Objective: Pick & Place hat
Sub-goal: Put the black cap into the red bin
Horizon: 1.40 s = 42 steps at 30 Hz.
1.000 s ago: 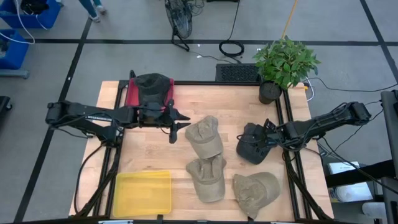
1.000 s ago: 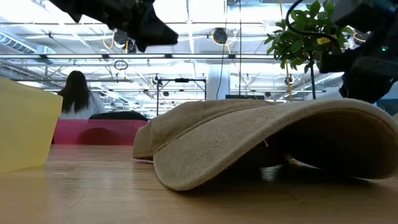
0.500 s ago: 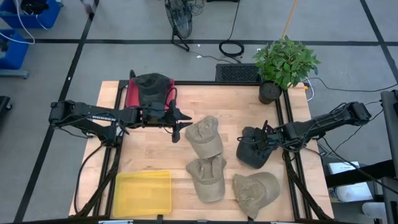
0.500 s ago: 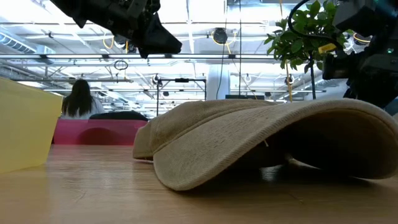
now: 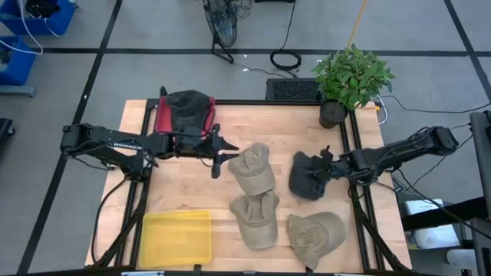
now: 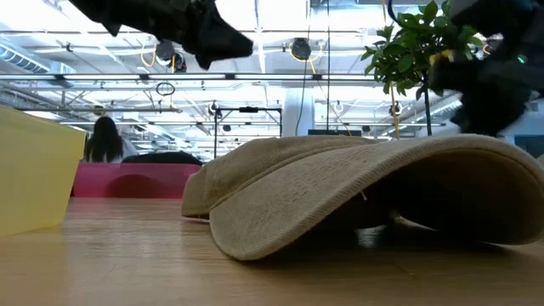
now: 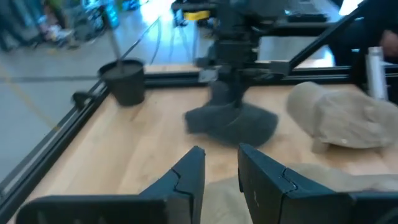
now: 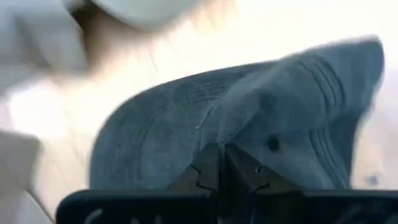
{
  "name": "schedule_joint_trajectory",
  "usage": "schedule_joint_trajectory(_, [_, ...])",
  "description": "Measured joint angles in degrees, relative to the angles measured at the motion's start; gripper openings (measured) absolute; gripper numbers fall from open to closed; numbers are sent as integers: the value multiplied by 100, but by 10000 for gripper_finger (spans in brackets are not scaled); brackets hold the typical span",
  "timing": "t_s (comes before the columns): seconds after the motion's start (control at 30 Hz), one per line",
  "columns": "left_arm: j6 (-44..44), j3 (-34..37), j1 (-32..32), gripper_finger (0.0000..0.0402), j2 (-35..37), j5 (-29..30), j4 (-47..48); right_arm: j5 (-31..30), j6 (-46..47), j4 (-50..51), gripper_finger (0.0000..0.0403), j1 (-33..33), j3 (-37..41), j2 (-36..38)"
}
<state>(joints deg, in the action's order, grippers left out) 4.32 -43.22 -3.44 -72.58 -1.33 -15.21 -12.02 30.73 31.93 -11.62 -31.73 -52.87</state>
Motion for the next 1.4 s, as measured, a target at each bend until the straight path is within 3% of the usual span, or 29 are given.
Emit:
schedule_joint_trajectory(0.33, [339,0,131,99,-4,-19,-226,182,-1104,-190,2,721,-1159,-82])
schedule_joint_trajectory(0.53, [1617,-6,518,99,-274,95,-554,698,-1504,-773,1,1308,-1752,-473])
schedule_joint_trajectory(0.83, [4180,-5,1389,103,-1166,1894,-1281,1534,-1941,-812,1,2315,-2761,-1606])
schedule_joint_trajectory(1.03, [4774,-4,1558,157,-1607,3059,-1949,1862,-2094,-1200,0,2542,-3089,-2073])
schedule_joint_trajectory(1.23, [5164,-8,1586,217,-1879,3391,-2790,1984,-2097,-1439,0,2590,-3094,-2250])
schedule_joint_trajectory(1.4, [5359,-13,1557,223,-2111,3603,-3035,1982,-2094,-1633,0,2590,-3094,-2266])
